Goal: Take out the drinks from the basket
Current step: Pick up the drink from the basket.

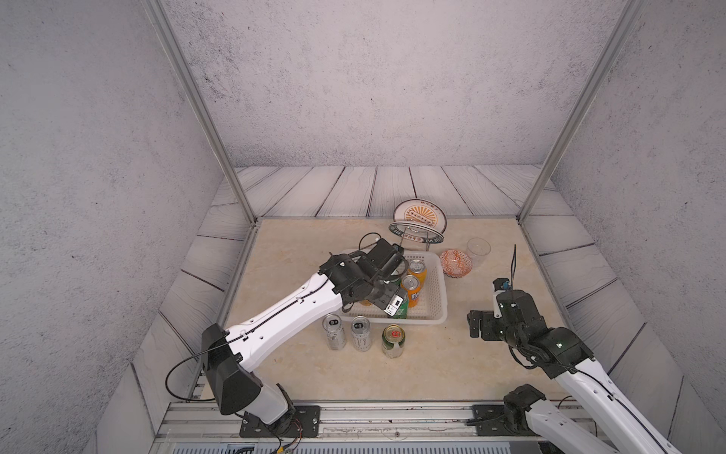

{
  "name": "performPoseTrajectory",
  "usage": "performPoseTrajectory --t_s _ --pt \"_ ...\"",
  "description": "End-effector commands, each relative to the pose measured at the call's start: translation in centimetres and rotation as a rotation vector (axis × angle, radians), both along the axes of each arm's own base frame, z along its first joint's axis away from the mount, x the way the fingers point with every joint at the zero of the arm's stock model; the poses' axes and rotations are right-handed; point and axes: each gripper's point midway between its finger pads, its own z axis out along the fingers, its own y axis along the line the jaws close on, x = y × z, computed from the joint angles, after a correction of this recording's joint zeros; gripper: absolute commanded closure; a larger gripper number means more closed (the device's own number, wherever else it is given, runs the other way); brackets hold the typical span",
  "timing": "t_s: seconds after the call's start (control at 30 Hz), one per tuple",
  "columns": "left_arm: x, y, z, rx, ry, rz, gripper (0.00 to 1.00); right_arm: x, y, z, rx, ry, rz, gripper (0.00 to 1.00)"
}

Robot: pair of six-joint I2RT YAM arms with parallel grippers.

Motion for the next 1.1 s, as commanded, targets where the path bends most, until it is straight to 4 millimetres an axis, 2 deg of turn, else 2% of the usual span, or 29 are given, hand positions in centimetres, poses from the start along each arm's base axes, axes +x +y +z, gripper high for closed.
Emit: performPoseTrajectory --t_s 0.0,0.3,0.5,0.63,0.8,1.0,1.07 --pt "0.7 2.6 2.3 -0.028 -0.052 0.009 0.01 0.1 -0.3 0.1 -0.007 -0.013 -0.014 0.00" --pt "4.1 10.0 5.4 -0.117 -0.253 0.167 0.01 0.2 0.7 0.1 0.009 0.008 0.038 0.00" --pt "6.0 15.4 6.4 -0.154 -0.397 0.314 0.01 0.8 2.2 1.5 0.013 0.023 0.127 0.01" --pt "6.7 18.5 5.9 -0.169 -0.432 0.416 0.01 1.5 3.4 2.3 0.040 0.058 0.152 0.01" --pt "7.2 21.0 3.8 -0.226 -0.409 0.525 0.01 2.9 5.5 3.0 0.093 0.123 0.170 0.00" --pt "7.5 22.4 1.2 -0.276 -0.349 0.607 0.01 4.5 9.1 3.9 0.075 0.184 0.223 0.01" --pt "7.7 22.6 0.9 -0.285 -0.336 0.613 0.01 4.8 10.7 3.9 0.048 0.210 0.256 0.01"
